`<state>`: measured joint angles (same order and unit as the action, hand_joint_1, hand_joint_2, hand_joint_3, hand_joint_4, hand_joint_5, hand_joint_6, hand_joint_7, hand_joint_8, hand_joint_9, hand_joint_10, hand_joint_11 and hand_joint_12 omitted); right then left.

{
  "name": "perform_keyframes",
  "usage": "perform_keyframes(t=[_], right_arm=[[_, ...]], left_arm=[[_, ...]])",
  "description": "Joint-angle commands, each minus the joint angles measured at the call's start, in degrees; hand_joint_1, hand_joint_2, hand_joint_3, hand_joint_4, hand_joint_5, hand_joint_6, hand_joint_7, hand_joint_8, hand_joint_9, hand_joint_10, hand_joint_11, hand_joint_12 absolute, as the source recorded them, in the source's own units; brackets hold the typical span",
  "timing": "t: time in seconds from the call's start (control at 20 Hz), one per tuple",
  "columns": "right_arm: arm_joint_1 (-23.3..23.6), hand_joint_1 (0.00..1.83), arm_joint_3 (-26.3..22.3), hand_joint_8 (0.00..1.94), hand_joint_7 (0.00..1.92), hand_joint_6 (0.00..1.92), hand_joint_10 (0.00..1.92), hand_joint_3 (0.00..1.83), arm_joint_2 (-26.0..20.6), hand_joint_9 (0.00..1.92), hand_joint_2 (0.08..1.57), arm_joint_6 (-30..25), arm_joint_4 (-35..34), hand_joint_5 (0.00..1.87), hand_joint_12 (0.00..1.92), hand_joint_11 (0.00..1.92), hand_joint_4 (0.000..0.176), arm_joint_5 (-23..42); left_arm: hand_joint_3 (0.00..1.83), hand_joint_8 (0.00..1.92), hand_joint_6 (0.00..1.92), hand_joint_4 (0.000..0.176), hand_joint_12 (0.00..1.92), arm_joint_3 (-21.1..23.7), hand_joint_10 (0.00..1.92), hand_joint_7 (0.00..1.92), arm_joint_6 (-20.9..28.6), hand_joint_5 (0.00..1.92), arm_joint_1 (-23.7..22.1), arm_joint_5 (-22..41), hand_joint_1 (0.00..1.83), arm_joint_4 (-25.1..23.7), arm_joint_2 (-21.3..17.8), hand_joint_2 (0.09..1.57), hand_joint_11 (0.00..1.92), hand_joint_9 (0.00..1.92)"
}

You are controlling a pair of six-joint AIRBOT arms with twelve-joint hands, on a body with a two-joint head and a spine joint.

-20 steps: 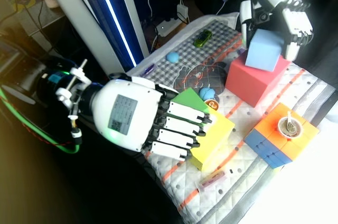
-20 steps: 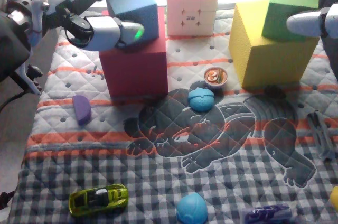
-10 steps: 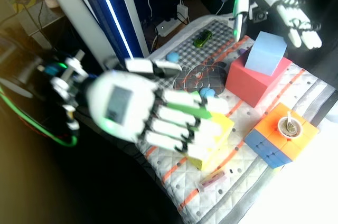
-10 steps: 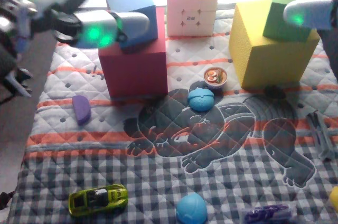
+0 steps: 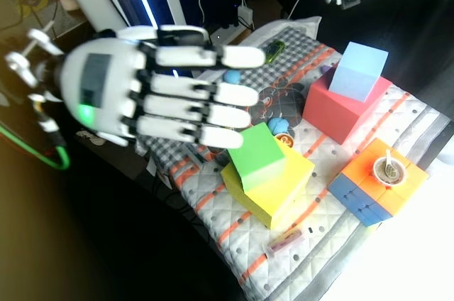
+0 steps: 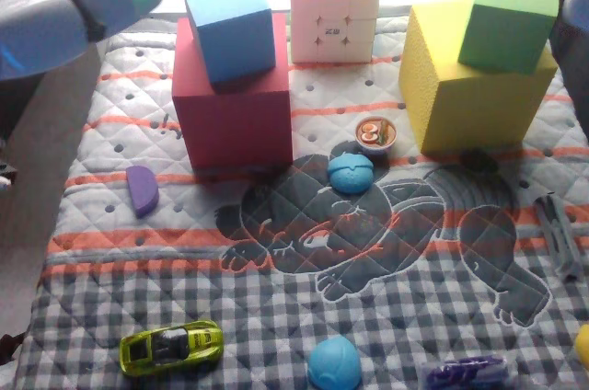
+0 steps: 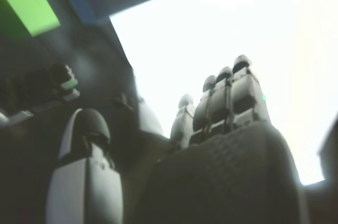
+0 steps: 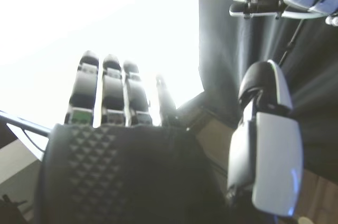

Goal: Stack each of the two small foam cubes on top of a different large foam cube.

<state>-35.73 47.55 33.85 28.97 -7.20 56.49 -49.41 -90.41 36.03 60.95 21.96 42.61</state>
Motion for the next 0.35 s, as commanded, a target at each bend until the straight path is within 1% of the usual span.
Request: perform_keyframes(t=[0.0, 0.05, 0.1, 0.15, 0.2, 0.25, 0.3], right_arm=[[-0.8, 0.42, 0.1, 0.00, 0.00, 0.00, 0.00, 0.03, -0.3, 0.00, 1.12, -0.2, -0.6, 0.00, 0.00, 0.00, 0.102, 11.1], [-3.1, 0.40, 0.1, 0.00, 0.00, 0.00, 0.00, 0.03, -0.4, 0.00, 1.13, -0.2, -0.7, 0.00, 0.00, 0.00, 0.116, 14.1], [-5.6, 0.45, 0.1, 0.00, 0.00, 0.00, 0.00, 0.03, -0.5, 0.00, 1.12, -0.2, -0.7, 0.00, 0.00, 0.00, 0.114, 17.7], [-7.2, 0.52, -0.1, 0.00, 0.00, 0.00, 0.00, 0.02, -0.6, 0.00, 1.12, -0.2, -0.9, 0.00, 0.00, 0.00, 0.106, 20.2], [-9.8, 0.53, -0.8, 0.00, 0.00, 0.00, 0.00, 0.02, -0.7, 0.00, 1.11, -0.2, -1.6, 0.00, 0.00, 0.00, 0.121, 23.8], [-11.1, 0.53, -1.2, 0.00, 0.00, 0.00, 0.00, 0.01, -0.7, 0.00, 1.10, -0.2, -1.9, 0.00, 0.00, 0.00, 0.131, 25.8], [-13.1, 0.54, -1.7, 0.00, 0.00, 0.00, 0.00, 0.00, -1.0, 0.00, 1.07, -0.2, -2.2, 0.00, 0.00, 0.00, 0.144, 28.5]], left_arm=[[0.00, 0.00, 0.00, 0.153, 0.76, -0.1, 0.01, 0.00, 2.3, 0.00, 0.5, 10.2, 0.61, -1.5, -0.5, 1.17, 0.00, 0.03], [0.00, 0.00, 0.00, 0.158, 0.78, -0.1, 0.00, 0.00, 4.7, 0.00, 2.3, 12.3, 0.64, -1.8, -0.6, 1.19, 0.00, 0.01], [0.00, 0.00, 0.00, 0.164, 0.67, -0.1, 0.00, 0.00, 7.9, 0.00, 4.1, 15.1, 0.61, -2.2, -0.8, 1.20, 0.00, 0.01], [0.00, 0.00, 0.00, 0.174, 0.39, -0.1, 0.00, 0.00, 10.0, 0.00, 5.4, 17.0, 0.55, -2.4, -1.0, 1.20, 0.00, 0.00], [0.00, 0.00, 0.00, 0.176, 0.28, 0.2, 0.00, 0.00, 12.3, 0.00, 7.4, 19.7, 0.55, -2.6, -1.4, 1.21, 0.00, 0.00], [0.00, 0.00, 0.00, 0.176, 0.06, 0.4, 0.00, 0.00, 12.7, 0.00, 8.5, 21.2, 0.59, -2.6, -1.6, 1.18, 0.00, 0.00], [0.00, 0.00, 0.00, 0.176, 0.01, 0.9, 0.00, 0.00, 12.9, 0.00, 9.7, 23.2, 0.68, -2.7, -1.9, 1.16, 0.00, 0.00]])
